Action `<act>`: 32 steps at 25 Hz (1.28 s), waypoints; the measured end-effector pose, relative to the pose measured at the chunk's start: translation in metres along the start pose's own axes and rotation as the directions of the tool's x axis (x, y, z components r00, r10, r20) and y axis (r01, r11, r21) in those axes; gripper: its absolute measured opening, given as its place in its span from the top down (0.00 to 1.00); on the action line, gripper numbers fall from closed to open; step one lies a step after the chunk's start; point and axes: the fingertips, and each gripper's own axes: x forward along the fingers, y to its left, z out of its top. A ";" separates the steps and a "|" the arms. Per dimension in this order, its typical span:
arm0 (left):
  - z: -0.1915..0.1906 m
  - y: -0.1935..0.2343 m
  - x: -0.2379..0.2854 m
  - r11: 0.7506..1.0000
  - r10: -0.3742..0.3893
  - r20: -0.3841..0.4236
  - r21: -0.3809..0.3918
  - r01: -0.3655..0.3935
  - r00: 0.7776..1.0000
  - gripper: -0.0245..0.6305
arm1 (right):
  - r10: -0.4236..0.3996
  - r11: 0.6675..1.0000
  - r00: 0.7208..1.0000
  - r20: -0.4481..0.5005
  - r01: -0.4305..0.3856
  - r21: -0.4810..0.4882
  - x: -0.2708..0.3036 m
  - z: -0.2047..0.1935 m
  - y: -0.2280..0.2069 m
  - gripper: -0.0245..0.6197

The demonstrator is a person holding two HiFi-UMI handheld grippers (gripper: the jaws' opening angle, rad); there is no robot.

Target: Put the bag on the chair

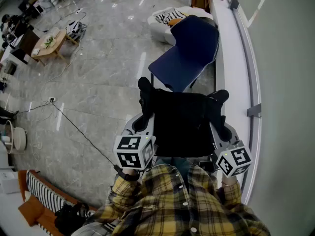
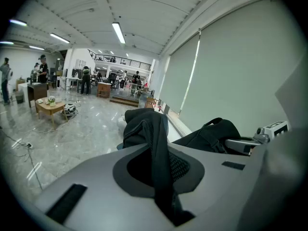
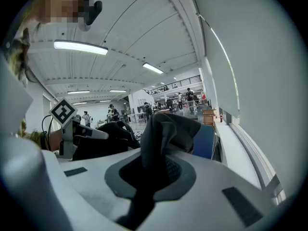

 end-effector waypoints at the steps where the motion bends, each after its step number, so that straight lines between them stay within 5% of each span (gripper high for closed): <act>1: 0.002 -0.002 0.001 1.000 -0.001 0.000 0.003 0.001 1.000 0.91 | 0.000 1.000 1.000 0.000 0.000 0.000 0.000 0.001 -0.001 0.91; 20: 0.004 -0.052 0.025 0.999 0.023 0.022 0.025 -0.023 0.999 0.91 | 0.021 0.999 0.999 0.038 -0.023 0.041 -0.025 0.002 -0.053 0.91; 32: -0.005 -0.025 0.062 0.999 0.045 -0.039 -0.013 -0.046 0.998 0.91 | 0.046 0.997 0.998 -0.040 -0.043 0.071 0.020 -0.013 -0.068 0.91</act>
